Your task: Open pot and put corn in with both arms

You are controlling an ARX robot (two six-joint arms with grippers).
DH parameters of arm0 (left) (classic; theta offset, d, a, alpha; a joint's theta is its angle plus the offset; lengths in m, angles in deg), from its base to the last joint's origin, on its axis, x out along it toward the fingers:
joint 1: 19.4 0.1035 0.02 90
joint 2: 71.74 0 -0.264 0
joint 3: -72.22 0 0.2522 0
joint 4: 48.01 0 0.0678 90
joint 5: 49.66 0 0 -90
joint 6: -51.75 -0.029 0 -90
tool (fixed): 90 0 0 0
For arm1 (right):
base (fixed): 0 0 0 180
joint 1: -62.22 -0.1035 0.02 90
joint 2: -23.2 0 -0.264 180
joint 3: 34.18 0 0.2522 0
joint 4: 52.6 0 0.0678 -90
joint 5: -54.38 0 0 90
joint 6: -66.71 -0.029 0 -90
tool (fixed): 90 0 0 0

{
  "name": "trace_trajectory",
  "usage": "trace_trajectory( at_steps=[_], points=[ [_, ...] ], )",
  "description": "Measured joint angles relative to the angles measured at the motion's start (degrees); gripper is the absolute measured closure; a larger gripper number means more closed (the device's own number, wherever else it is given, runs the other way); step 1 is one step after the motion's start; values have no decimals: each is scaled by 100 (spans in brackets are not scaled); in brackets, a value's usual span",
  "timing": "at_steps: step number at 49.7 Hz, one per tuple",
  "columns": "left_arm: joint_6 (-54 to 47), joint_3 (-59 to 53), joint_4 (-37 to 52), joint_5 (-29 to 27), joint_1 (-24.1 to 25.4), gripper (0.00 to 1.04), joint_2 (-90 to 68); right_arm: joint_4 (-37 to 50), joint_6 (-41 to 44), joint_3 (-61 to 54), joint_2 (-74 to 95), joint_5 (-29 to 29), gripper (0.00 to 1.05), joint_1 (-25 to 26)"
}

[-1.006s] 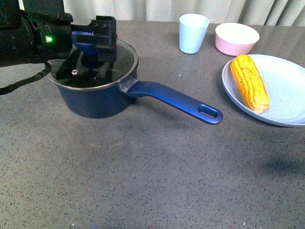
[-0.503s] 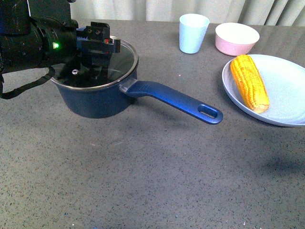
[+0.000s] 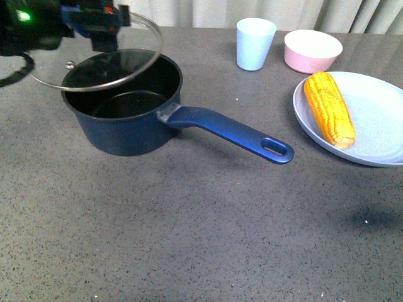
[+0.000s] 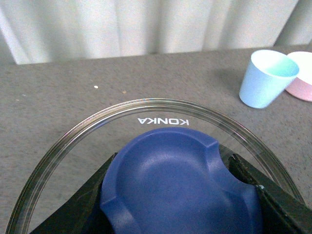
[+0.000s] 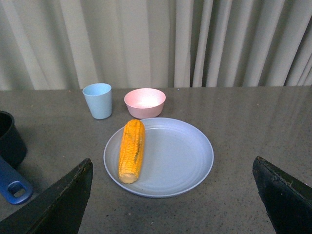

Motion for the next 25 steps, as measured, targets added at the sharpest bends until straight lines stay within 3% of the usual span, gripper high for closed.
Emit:
trace_trajectory(
  at_steps=[20, 25],
  points=[
    [-15, -619, 824, -308, 1814, 46, 39, 0, 2, 0, 0, 2, 9, 0],
    [2, -627, 975, -400, 2031, 46, -260, 0, 0, 0, 0, 2, 9, 0]
  ],
)
